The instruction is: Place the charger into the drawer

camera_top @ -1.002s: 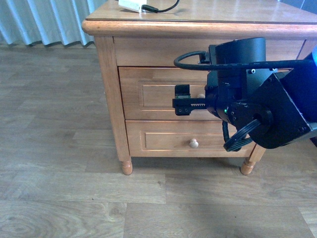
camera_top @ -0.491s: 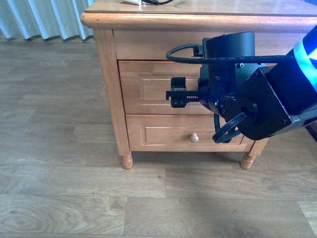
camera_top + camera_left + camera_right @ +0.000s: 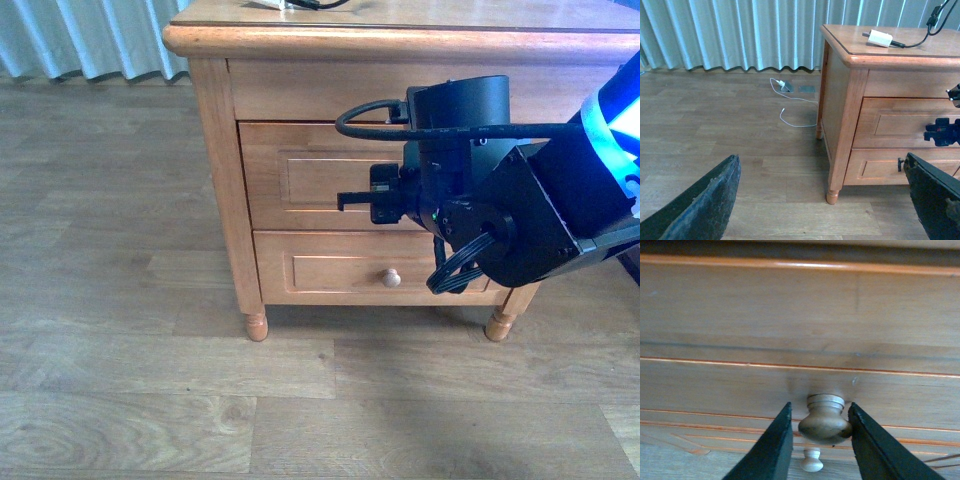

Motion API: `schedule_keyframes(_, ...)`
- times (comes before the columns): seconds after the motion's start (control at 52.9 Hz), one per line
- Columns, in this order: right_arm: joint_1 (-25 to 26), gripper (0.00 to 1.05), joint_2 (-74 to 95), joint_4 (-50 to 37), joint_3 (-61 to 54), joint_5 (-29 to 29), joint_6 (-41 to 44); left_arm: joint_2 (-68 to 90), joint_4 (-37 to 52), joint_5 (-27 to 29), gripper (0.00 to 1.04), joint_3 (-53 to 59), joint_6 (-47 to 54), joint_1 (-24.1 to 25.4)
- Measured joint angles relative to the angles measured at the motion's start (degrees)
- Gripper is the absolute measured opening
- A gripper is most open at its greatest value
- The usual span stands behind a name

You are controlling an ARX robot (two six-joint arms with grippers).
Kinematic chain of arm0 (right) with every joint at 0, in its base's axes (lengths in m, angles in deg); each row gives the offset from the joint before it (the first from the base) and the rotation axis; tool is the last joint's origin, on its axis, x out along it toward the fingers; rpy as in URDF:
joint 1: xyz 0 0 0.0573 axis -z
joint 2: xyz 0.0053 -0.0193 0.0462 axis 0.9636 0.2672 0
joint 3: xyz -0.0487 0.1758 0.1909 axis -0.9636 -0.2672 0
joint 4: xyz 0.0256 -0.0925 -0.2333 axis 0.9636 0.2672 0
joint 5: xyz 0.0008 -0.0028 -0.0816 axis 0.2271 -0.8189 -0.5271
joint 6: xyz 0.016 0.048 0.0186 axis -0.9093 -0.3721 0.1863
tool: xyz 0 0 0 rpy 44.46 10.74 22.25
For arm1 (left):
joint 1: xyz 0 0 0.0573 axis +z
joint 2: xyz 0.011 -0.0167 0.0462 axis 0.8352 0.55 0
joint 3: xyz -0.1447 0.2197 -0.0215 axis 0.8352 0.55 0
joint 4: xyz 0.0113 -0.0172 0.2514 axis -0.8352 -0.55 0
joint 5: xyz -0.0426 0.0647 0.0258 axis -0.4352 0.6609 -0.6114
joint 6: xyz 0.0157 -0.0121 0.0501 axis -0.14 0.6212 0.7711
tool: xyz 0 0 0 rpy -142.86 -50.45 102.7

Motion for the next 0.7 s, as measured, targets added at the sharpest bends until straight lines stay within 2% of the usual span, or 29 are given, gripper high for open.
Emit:
schedule_keyframes(0.094, 0.1, 0.23, 0.0, 0.0, 0.0, 0.0, 0.0, 0.0, 0.0, 0.0, 0.99, 0.0, 0.0, 0.0)
schedule_keyframes(0.435, 0.3, 0.23, -1.6, 1.4, -1.6, 1.3, -0.9, 0.0, 0.0, 0.0, 0.99, 0.0, 0.0, 0.0)
schedule_keyframes(0.699, -0.4, 0.23, -10.2, 8.0, -11.1, 2.1, -4.2, 0.0, 0.0, 0.0, 0.99, 0.0, 0.0, 0.0)
